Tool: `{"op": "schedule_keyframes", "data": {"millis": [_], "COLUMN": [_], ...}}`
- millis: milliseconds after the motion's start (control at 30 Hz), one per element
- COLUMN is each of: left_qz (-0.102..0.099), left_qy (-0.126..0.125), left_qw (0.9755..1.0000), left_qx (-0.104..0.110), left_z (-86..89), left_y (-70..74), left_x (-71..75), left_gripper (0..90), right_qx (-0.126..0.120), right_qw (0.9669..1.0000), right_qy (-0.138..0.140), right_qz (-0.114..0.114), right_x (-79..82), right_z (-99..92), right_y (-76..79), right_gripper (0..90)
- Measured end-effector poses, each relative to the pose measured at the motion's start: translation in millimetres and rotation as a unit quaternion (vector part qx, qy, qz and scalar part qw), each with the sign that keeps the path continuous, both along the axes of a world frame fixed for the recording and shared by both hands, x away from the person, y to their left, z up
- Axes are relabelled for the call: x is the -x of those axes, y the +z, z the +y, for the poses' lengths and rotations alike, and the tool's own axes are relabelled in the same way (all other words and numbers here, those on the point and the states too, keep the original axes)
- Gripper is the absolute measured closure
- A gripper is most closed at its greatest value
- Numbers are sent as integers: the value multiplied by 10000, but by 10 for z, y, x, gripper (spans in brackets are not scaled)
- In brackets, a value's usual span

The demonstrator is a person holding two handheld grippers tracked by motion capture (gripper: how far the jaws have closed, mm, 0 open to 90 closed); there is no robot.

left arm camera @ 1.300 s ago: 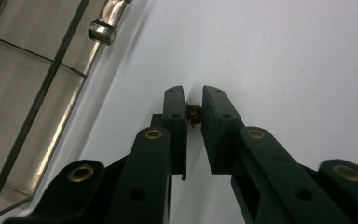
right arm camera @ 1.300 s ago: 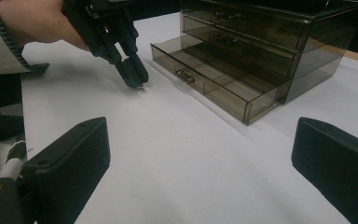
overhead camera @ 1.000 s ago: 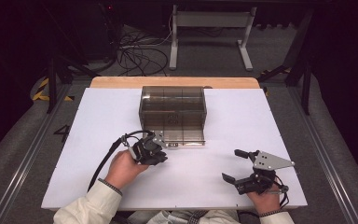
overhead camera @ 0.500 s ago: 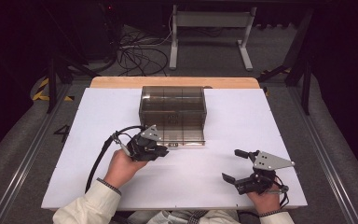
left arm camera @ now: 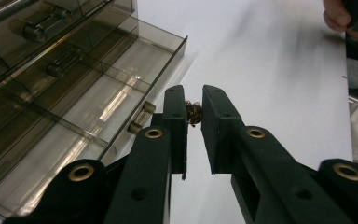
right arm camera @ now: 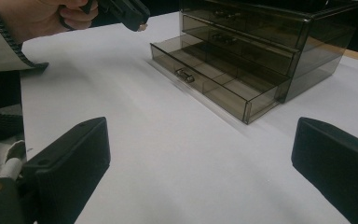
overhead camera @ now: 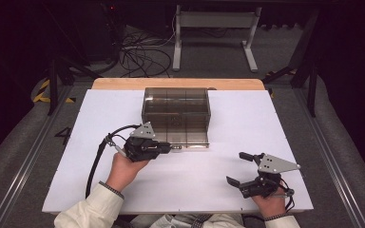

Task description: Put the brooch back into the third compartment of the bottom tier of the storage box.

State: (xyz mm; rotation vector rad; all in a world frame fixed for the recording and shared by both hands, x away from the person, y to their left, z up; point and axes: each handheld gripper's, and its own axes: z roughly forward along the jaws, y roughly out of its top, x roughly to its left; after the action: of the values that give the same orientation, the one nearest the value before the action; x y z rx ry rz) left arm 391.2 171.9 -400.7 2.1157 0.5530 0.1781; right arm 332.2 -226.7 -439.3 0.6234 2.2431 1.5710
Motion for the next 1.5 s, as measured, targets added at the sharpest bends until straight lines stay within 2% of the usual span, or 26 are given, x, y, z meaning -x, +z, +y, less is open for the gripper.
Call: {"op": "schedule_keyframes", "data": {"millis": [267, 433, 567, 667, 733, 900, 1067, 1367, 1500], "left_qz": [-208, -396, -456, -463, -387, -304, -426, -425, -407], "left_qy": [52, 52, 67, 102, 90, 93, 153, 192, 204], "left_qw": [9991, 9980, 9973, 9967, 9964, 9942, 9939, 9927, 9935], "left_qx": [353, 482, 575, 660, 748, 1026, 1003, 1110, 1048], "left_z": [39, 46, 50, 63, 74, 95, 89, 39, -4], "left_y": [7, 24, 31, 32, 32, 43, 51, 63, 112], "left_x": [26, 53, 62, 66, 56, 38, 46, 5, -52], "left_gripper": [807, 807, 807, 807, 806, 806, 805, 805, 805], "right_qx": [-2, -1, 19, -7, 1, -4, 8, -17, -14], "right_qw": [10000, 10000, 10000, 10000, 10000, 10000, 10000, 10000, 10000], "right_qy": [-1, -4, -12, -15, -15, -12, -12, -11, -12], "right_qz": [2, 3, 12, 0, 8, 12, 22, 20, 25], "right_x": [2, 3, 7, 8, 4, 6, 5, 4, 3], "right_z": [0, -1, -5, -9, -5, -3, 1, 0, -4], "right_y": [1, 1, -1, -1, -3, -3, -3, -3, -1], "right_gripper": [49, 50, 50, 50, 50, 49, 50, 50, 50]}}
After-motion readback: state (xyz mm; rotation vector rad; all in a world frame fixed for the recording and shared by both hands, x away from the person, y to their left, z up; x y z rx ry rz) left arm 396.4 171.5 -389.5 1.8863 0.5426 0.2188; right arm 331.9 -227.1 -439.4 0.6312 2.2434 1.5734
